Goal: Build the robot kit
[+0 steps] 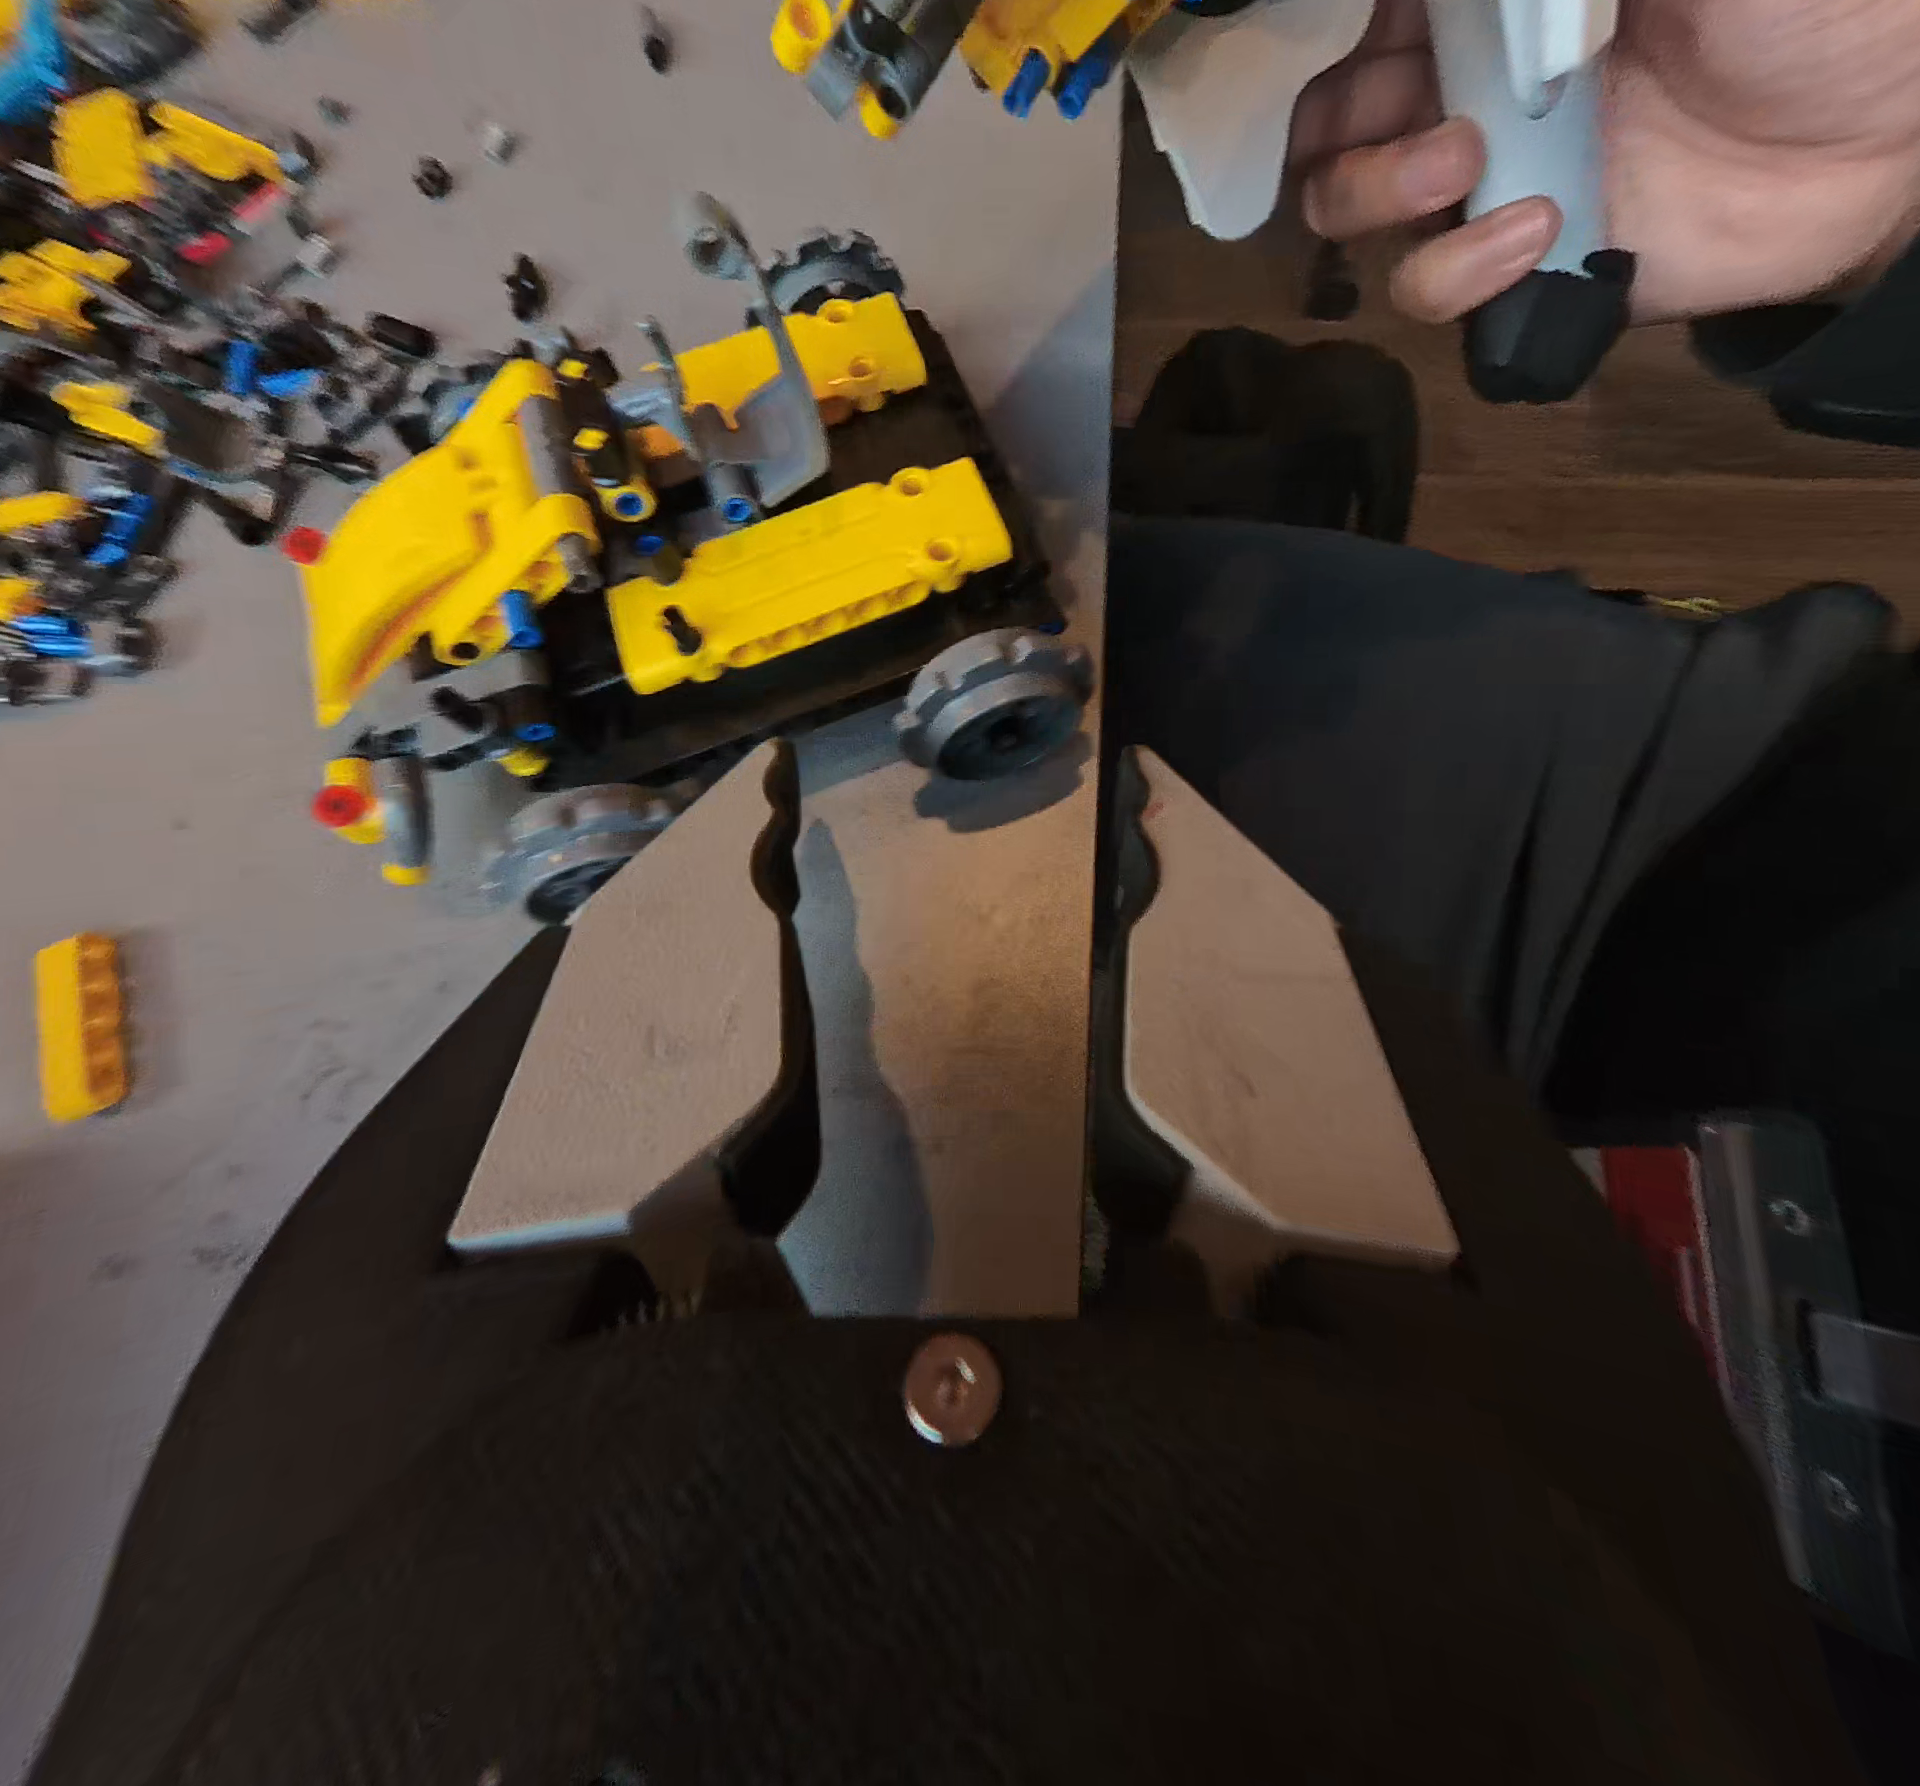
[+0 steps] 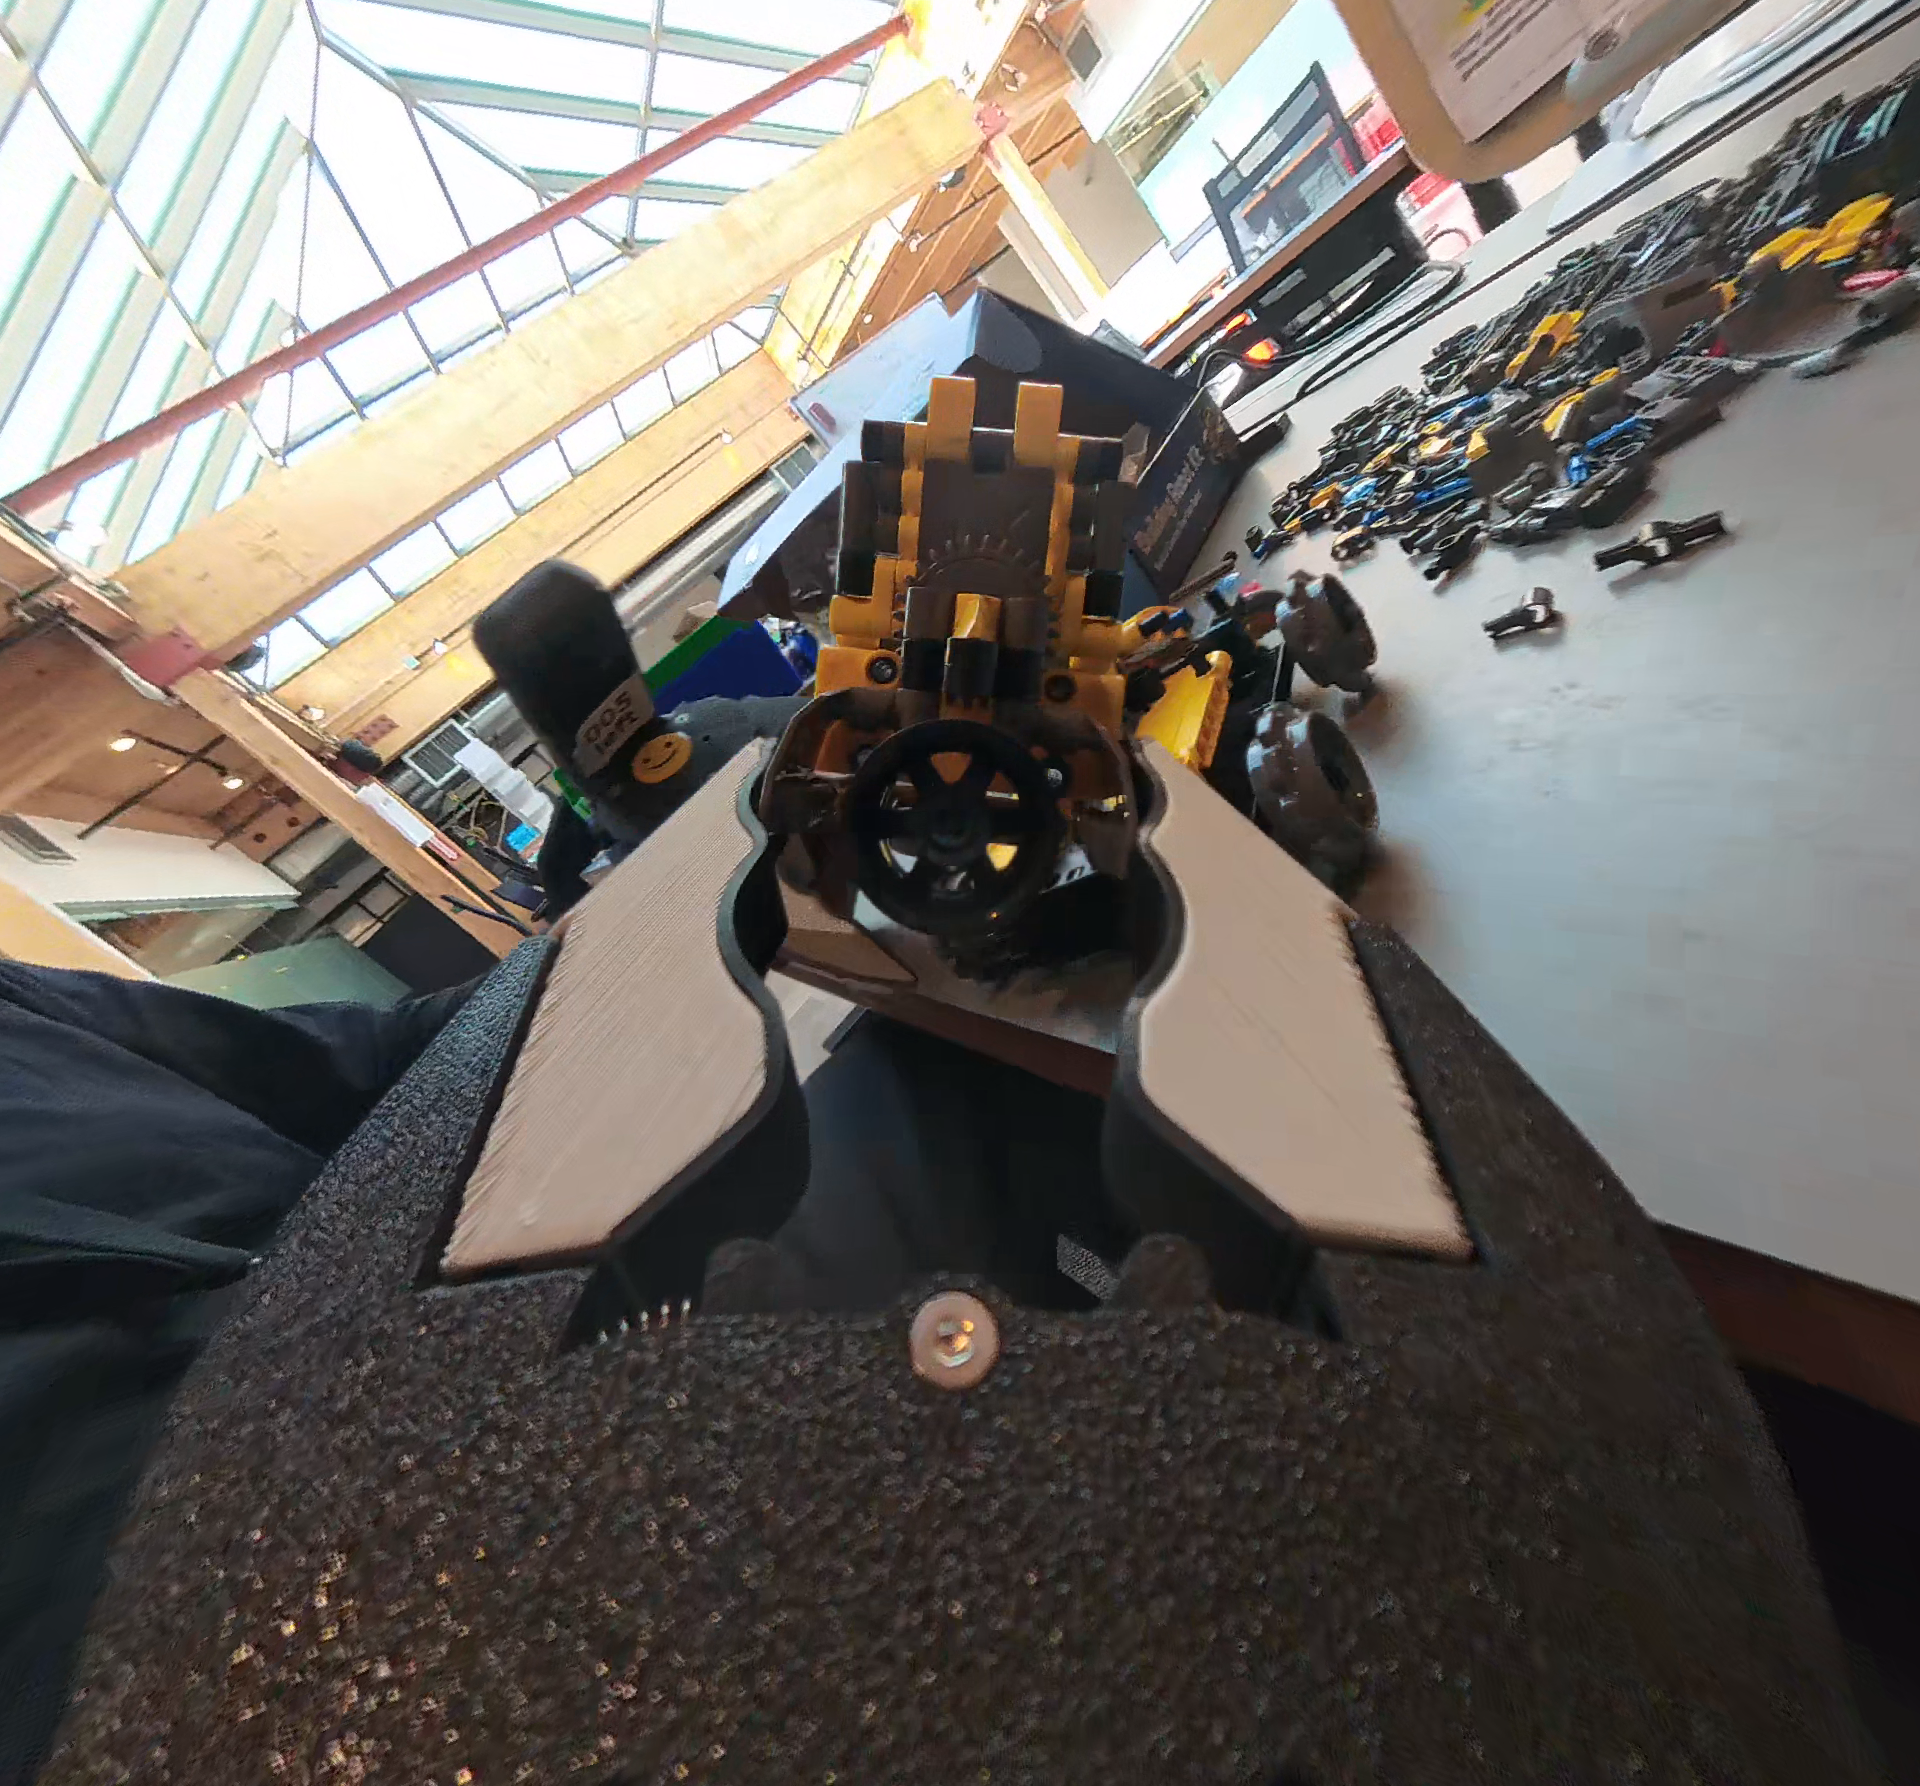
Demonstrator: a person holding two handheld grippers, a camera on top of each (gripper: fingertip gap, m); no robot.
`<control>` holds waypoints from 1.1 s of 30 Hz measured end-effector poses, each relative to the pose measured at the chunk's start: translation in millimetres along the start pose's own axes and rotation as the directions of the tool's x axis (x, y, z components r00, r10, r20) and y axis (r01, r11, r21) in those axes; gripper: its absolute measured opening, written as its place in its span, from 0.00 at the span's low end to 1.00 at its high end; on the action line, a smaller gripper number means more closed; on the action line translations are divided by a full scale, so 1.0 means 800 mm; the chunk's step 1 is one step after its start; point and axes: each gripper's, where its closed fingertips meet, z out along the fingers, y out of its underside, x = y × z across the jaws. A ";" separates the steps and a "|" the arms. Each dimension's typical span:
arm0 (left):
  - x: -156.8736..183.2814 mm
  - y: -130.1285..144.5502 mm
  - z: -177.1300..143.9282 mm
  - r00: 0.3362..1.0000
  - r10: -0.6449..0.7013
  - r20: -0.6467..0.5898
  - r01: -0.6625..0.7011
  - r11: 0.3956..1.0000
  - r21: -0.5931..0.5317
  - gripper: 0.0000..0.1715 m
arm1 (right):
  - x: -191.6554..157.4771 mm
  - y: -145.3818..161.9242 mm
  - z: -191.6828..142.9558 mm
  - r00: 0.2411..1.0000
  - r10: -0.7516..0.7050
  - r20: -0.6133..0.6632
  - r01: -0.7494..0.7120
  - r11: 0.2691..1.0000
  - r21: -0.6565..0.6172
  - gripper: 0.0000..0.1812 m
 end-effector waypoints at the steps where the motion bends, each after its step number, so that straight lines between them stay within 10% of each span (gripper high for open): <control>1: -0.004 -0.004 -0.005 0.999 0.016 0.043 -0.017 1.000 0.019 0.34 | 0.003 -0.002 -0.004 1.000 -0.008 -0.013 0.008 1.000 0.000 0.34; 11: -0.096 -0.012 -0.038 0.946 0.188 0.262 -0.201 0.979 0.022 0.40 | 0.020 0.025 -0.012 0.985 -0.146 -0.092 0.136 0.985 -0.108 0.35; 20: -0.117 -0.047 -0.004 0.906 0.363 -0.216 -0.376 0.926 -0.020 0.50 | 0.015 0.036 -0.007 0.970 -0.230 -0.079 0.221 0.970 -0.102 0.35; 26: -0.108 -0.035 0.023 0.806 0.459 -0.373 -0.498 0.867 -0.008 0.53 | 0.016 0.036 -0.001 0.992 -0.109 -0.061 0.108 0.994 -0.018 0.35; 33: -0.080 -0.032 0.053 0.761 0.433 -0.483 -0.461 0.885 0.067 0.54 | 0.017 0.043 0.007 0.909 -0.374 -0.183 0.372 0.927 -0.049 0.35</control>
